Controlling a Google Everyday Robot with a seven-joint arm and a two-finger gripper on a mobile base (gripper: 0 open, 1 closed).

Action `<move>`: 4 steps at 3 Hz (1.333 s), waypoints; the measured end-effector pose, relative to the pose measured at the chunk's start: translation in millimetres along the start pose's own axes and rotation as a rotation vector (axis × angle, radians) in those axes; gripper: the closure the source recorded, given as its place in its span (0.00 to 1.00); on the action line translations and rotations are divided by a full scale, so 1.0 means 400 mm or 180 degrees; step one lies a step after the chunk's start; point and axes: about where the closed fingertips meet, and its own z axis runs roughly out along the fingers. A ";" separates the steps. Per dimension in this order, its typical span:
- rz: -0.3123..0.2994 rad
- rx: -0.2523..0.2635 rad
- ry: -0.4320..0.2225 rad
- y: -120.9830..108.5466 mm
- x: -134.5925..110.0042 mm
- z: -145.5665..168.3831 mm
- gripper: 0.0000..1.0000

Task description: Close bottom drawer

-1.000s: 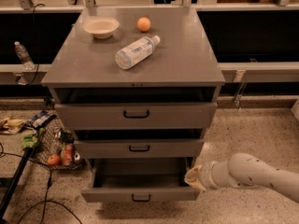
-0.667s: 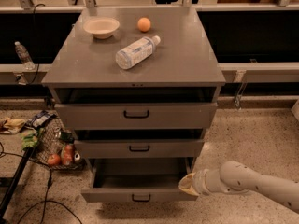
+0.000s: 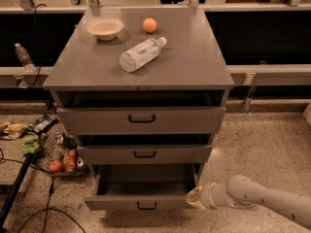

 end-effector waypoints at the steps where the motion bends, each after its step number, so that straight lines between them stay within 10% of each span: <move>1: 0.0147 -0.0072 0.0050 0.004 0.122 0.118 1.00; 4: -0.0166 0.0207 0.0060 -0.026 0.290 0.344 1.00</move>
Offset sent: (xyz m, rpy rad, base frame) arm 0.0196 -0.0200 -0.1744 0.0198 -0.0095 -0.0111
